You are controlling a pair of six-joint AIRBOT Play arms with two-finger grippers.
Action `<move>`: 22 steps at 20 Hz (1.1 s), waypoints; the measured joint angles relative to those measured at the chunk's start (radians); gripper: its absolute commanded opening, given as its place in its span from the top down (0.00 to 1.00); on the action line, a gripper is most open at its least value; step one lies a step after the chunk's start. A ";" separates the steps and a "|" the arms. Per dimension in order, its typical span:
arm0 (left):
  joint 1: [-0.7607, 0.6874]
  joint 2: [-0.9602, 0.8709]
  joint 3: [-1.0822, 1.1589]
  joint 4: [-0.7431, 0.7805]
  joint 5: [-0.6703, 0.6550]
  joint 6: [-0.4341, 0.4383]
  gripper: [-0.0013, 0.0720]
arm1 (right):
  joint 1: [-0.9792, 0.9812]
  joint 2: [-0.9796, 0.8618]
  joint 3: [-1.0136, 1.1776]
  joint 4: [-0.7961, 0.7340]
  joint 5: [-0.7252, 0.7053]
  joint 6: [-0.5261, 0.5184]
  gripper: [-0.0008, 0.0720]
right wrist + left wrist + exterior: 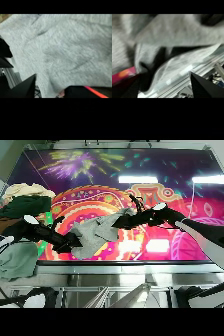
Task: Fold the shirts.
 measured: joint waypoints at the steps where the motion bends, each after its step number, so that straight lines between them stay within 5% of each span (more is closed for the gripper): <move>1: 0.001 -0.018 -0.002 -0.025 0.002 0.014 0.18 | 0.000 -0.006 0.008 0.009 0.000 0.000 0.86; 2: 0.001 -0.037 -0.004 -0.047 0.004 0.034 0.53 | 0.001 -0.011 0.013 0.014 0.000 0.000 0.97; 3: 0.000 -0.050 -0.006 -0.059 0.033 0.060 0.94 | 0.000 -0.014 0.016 0.017 0.002 0.000 0.97; 6: 0.003 -0.057 -0.008 -0.138 0.084 0.137 0.97 | -0.011 -0.011 0.022 0.023 0.054 -0.014 0.98; 10: 0.049 0.043 0.026 -0.234 -0.019 0.188 0.97 | -0.109 0.077 0.024 0.025 0.202 -0.028 0.98; 17: 0.187 0.444 0.389 -0.531 -0.272 0.200 0.96 | -0.364 0.550 0.026 0.298 0.519 -0.050 0.97; 22: 0.215 0.650 0.652 -0.573 -0.257 0.184 0.96 | -0.405 0.906 0.025 0.256 0.425 -0.050 0.97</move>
